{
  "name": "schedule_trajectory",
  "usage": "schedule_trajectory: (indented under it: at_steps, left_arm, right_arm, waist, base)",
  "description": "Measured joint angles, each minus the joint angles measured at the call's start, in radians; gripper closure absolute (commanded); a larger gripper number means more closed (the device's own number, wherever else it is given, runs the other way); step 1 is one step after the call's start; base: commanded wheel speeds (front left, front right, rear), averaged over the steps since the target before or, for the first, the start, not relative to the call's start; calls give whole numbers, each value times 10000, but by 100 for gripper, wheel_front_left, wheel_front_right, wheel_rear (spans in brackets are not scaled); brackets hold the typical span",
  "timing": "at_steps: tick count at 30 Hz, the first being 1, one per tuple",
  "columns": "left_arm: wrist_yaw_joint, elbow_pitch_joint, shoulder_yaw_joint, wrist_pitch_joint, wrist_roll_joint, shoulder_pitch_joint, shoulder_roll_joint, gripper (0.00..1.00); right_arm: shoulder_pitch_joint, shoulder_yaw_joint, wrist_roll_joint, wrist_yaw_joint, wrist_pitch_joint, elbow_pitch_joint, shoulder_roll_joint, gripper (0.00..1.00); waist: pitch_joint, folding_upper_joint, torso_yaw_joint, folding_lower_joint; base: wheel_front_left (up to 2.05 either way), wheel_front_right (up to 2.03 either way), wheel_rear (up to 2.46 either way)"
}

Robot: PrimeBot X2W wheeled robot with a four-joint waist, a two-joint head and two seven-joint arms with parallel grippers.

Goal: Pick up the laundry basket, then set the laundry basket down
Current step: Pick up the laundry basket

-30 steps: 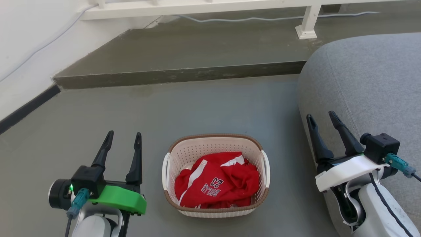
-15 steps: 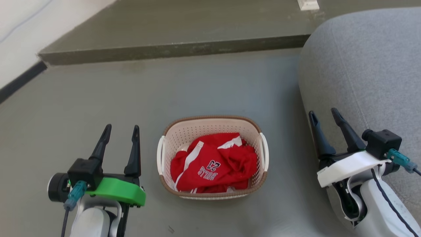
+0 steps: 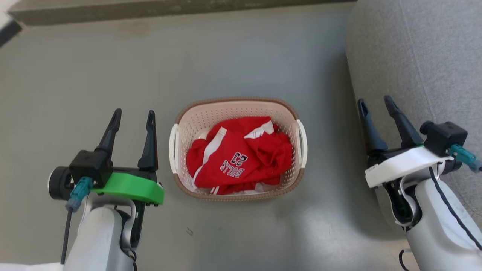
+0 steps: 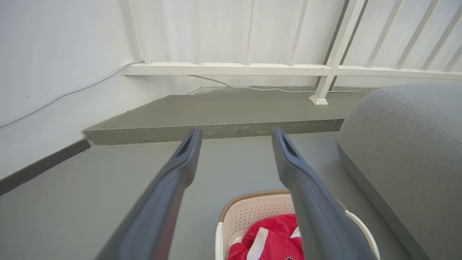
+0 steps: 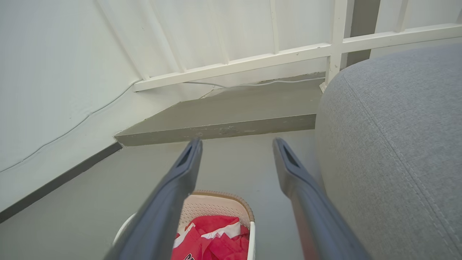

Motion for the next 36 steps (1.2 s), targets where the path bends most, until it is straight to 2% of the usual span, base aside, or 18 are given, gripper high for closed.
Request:
schedule_trajectory:
  at_steps: [11,15,19,36]
  left_arm:
    - [-4,692,81,-2,-19,-1045,-27,0]
    - [-119,949,23,0,-447,-1398,-35,0]
    - [-180,1735,-31,0,-876,-1708,-65,0]
    - [-362,3733,-288,0,-880,-3519,-153,0]
  right_arm:
    - [-948,-109,50,13,-12,648,150,0]
    - [-1157,-86,125,90,-12,1191,245,0]
    - [-1643,33,134,94,-12,1628,286,0]
    - [-3272,332,339,102,-8,3300,349,0]
  waist:
    - [1358,0,-108,1]
    - [1804,0,-115,1]
    - [2321,0,-95,1]
    - [3985,0,-55,1]
  base:
    - [0,0,0]
    - [0,0,0]
    - [0,0,0]
    - [0,0,0]
